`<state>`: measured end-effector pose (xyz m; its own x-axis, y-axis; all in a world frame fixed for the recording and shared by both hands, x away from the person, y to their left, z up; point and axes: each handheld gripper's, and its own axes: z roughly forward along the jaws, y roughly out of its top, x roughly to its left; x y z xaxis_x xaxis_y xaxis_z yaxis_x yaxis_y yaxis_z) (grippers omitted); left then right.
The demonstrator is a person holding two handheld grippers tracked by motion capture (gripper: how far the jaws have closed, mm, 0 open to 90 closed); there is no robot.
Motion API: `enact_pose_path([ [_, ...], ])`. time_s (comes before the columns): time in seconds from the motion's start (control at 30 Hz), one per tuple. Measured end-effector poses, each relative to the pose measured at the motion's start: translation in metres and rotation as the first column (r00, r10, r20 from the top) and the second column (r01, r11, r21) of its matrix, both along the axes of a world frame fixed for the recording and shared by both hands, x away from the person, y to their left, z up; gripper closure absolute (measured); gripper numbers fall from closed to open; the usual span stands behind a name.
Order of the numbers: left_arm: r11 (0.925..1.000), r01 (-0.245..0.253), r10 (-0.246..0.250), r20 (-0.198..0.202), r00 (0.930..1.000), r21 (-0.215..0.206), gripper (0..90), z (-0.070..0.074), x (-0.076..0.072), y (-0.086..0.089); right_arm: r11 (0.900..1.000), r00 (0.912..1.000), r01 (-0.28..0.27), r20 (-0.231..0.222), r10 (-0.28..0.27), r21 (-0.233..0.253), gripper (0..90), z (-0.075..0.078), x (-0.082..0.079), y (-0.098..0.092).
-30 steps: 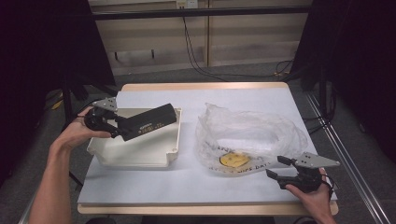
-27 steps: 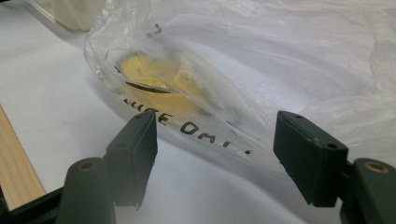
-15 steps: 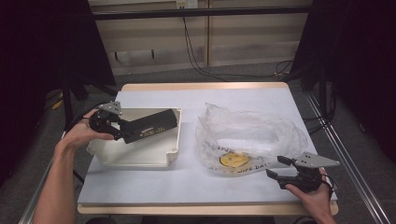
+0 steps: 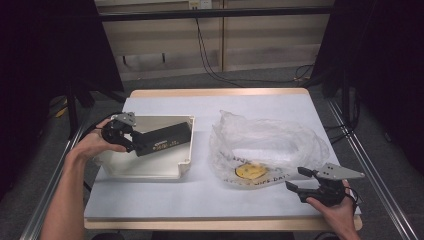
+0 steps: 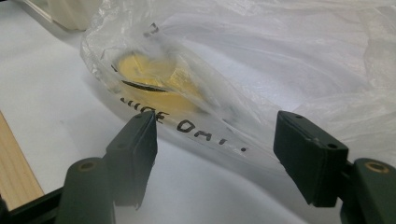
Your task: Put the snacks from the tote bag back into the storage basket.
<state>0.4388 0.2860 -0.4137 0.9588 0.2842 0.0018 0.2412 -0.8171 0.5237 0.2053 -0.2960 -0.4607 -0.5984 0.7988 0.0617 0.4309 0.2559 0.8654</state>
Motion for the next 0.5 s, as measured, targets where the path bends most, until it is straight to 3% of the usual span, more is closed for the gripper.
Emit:
enact_pose_path([
  [0.5,0.9995,0.001,-0.001,-0.022,0.9998,0.03,42.9,-0.012,0.013,-0.003,1.0,1.0,0.001,-0.003,-0.001,-0.003,30.5,-0.001,0.001,0.001],
])
